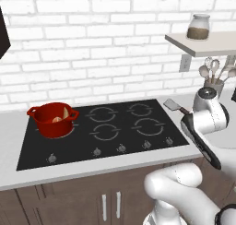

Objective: Put the onion and sweet potato in the pot. Retrieve the spatula and lightly stir the vegetables in the pot.

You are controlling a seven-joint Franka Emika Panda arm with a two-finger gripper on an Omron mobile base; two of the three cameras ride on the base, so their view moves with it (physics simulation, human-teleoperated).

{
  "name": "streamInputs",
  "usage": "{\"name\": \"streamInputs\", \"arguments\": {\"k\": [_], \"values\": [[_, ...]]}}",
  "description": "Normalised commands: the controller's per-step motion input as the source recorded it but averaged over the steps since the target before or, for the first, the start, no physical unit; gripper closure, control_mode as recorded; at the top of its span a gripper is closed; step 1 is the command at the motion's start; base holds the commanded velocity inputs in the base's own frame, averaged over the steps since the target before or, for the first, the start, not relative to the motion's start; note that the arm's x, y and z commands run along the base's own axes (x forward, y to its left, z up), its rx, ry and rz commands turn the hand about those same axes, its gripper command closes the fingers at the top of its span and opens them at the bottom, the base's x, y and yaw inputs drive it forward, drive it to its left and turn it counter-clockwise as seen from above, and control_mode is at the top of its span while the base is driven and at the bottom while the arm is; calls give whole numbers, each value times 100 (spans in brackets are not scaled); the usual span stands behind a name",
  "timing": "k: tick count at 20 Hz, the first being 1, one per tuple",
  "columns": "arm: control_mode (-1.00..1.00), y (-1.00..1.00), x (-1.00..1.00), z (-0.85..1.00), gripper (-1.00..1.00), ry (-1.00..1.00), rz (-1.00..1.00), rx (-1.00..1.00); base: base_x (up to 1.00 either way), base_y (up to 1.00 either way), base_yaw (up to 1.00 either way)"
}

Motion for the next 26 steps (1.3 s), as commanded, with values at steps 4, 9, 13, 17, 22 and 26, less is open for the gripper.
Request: {"name": "streamInputs", "arguments": {"k": [4,9,13,17,22,26], "values": [[-100,70,51,100,100,0,48,-13,0,0,0],[-100,67,37,100,100,0,47,-21,0,0,0],[-100,65,6,85,100,0,50,-31,0,0,0],[-100,88,7,75,100,1,36,-47,0,0,0],[-100,67,39,76,100,15,31,-40,0,0,0],[-100,49,47,92,100,26,32,-30,0,0,0]]}}
